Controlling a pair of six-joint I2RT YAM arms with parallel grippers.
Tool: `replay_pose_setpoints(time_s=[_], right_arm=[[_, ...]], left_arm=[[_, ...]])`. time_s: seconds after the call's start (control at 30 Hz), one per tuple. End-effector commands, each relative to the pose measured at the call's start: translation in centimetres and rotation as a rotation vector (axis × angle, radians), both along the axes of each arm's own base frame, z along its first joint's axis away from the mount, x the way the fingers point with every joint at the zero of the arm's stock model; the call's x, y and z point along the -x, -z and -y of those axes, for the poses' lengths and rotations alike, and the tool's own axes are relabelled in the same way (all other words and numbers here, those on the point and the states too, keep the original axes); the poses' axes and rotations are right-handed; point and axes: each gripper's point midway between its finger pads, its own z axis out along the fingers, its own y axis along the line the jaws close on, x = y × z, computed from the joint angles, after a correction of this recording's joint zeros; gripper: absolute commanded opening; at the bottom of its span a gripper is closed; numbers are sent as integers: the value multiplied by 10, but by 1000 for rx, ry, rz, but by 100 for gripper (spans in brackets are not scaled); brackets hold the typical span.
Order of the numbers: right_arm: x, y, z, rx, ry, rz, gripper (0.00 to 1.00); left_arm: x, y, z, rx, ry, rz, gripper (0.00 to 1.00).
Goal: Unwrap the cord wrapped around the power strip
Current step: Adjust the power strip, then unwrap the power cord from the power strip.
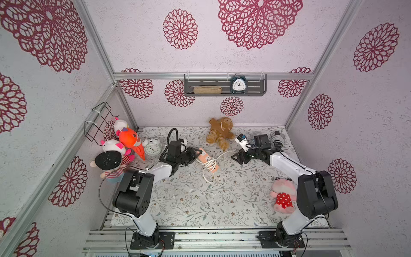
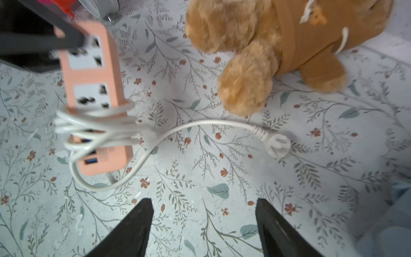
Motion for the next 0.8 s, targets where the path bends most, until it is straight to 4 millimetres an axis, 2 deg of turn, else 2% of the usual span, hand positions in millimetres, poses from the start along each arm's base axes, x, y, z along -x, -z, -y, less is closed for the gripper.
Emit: replay_pose_setpoints(time_s=[0.0, 0.17, 0.27, 0.4, 0.57, 0.77], right_arm=[[4, -8, -27, -80, -106, 91, 76], [29, -16, -56, -191, -129, 49, 73], [42, -29, -72, -283, -87, 34, 67], [47, -21, -82, -340, 40, -46, 58], [68, -20, -120, -402, 16, -42, 67], [64, 5, -139, -442, 49, -110, 73]], left_arm=[[-1, -58, -5, 81, -36, 61, 0], [-3, -82, -27, 102, -158, 83, 0], [-7, -83, -37, 119, -233, 79, 0], [-12, -79, -47, 200, -327, 83, 0], [-13, -76, -48, 230, -345, 82, 0], [-6, -77, -53, 228, -363, 86, 0]])
